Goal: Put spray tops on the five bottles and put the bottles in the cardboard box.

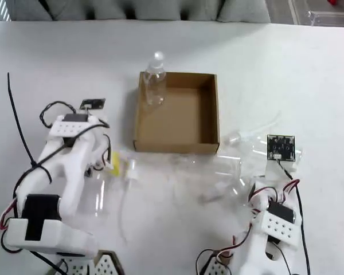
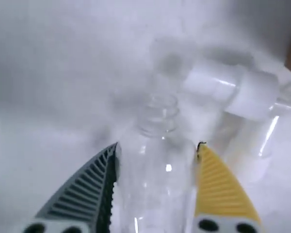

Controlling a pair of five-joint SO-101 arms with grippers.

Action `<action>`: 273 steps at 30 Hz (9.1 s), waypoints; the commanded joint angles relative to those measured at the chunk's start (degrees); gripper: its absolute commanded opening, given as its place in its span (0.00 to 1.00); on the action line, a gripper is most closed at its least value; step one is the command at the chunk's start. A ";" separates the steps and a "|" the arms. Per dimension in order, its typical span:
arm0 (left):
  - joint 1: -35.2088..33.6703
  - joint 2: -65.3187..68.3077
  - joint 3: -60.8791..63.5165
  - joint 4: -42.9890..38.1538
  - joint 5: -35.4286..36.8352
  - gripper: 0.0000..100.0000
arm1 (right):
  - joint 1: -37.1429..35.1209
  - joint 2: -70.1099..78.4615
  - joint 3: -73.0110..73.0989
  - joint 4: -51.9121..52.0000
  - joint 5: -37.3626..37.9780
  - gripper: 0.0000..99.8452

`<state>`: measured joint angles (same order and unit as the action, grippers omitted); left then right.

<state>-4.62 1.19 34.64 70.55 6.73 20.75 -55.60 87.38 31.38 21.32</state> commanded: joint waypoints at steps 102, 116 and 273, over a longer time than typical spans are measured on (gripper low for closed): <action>-19.74 -44.62 -31.30 30.68 -10.37 0.02 | -62.11 20.62 -74.46 65.27 -18.99 0.02; 12.44 -53.93 -31.21 28.48 2.02 0.02 | -36.00 -12.79 -74.20 54.99 -15.30 0.02; 25.10 -105.71 51.08 -32.88 -6.42 0.02 | -57.45 -5.93 -47.65 16.57 -32.35 0.02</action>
<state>20.97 -103.78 86.15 39.78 0.84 -36.22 -57.71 40.35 44.75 -11.30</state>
